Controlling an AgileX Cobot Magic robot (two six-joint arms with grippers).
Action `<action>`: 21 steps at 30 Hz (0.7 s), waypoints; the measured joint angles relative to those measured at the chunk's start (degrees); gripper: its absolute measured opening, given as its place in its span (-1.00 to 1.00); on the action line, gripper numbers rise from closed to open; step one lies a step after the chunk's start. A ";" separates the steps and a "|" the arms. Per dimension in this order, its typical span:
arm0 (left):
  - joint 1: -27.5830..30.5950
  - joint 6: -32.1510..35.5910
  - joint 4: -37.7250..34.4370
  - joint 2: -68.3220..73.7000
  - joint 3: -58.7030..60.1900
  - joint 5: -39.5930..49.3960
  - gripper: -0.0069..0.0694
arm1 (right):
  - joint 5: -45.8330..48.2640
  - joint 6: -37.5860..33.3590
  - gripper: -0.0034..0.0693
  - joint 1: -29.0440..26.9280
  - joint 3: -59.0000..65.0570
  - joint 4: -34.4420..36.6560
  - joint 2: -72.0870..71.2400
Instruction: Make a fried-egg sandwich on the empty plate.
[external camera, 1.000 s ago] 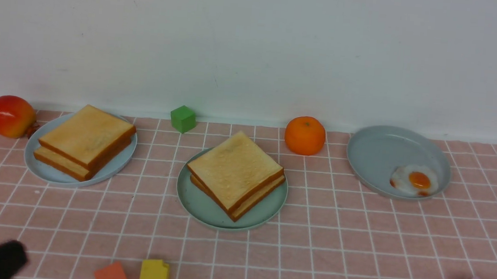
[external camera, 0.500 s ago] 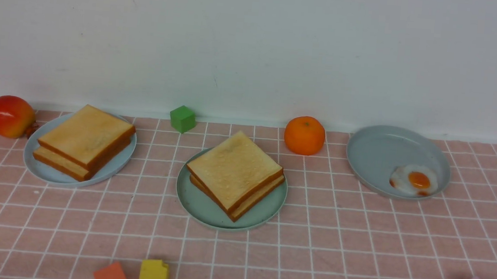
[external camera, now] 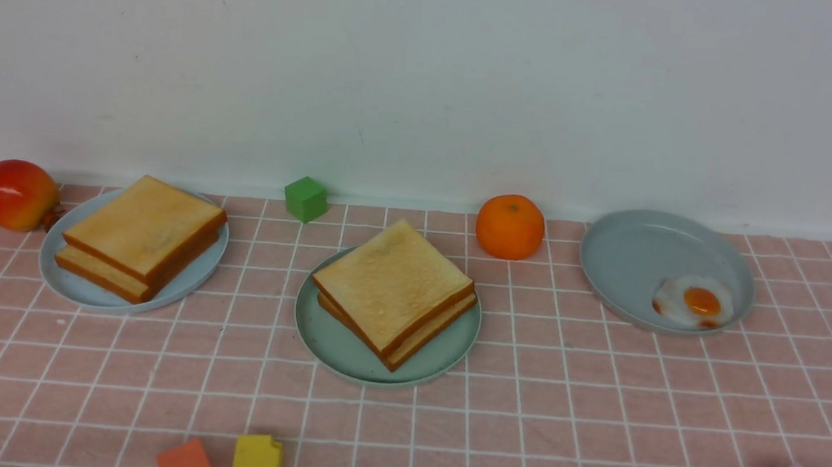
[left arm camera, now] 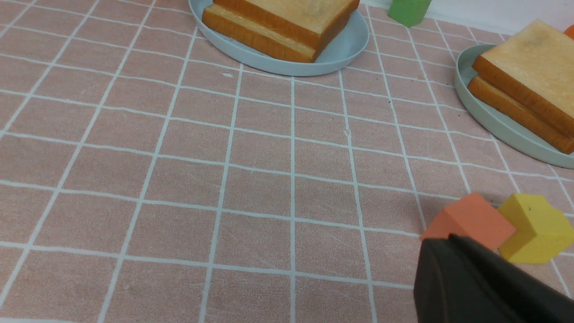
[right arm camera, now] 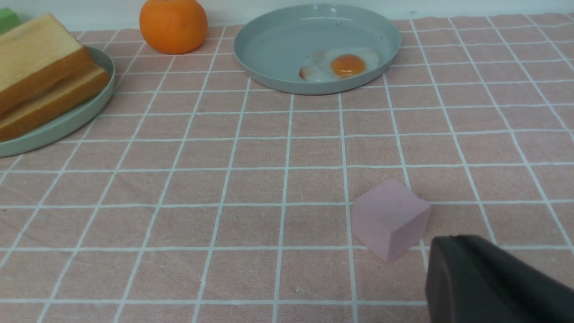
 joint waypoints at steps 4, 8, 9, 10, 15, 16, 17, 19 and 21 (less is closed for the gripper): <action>0.00 0.00 0.00 0.00 0.00 0.00 -0.85 | 0.00 0.00 -0.84 0.00 0.00 0.00 0.00; 0.00 0.00 0.00 0.00 0.00 -0.05 -0.85 | 0.00 0.00 -0.82 0.00 0.00 0.00 0.00; 0.00 0.00 0.00 0.00 0.00 -0.05 -0.85 | 0.00 0.00 -0.82 0.00 0.00 0.00 0.00; 0.00 0.00 0.00 0.00 0.00 -0.06 -0.85 | 0.00 0.00 -0.82 0.00 0.00 0.00 0.00; 0.00 0.00 0.00 0.00 0.00 -0.12 -0.85 | 0.00 0.00 -0.82 0.00 0.00 0.00 0.00; 0.00 0.00 0.00 0.00 0.00 -0.18 -0.85 | 0.00 0.00 -0.82 0.00 0.00 0.00 0.00; 0.00 0.00 0.00 0.00 0.00 -0.17 -0.85 | 0.00 0.00 -0.81 0.00 0.00 0.00 0.00; 0.00 0.00 0.00 0.00 0.00 -0.17 -0.85 | 0.00 0.00 -0.81 0.00 0.00 0.00 0.00; 0.00 0.00 0.00 0.00 0.00 -0.17 -0.85 | 0.00 0.00 -0.80 0.00 0.00 0.00 0.00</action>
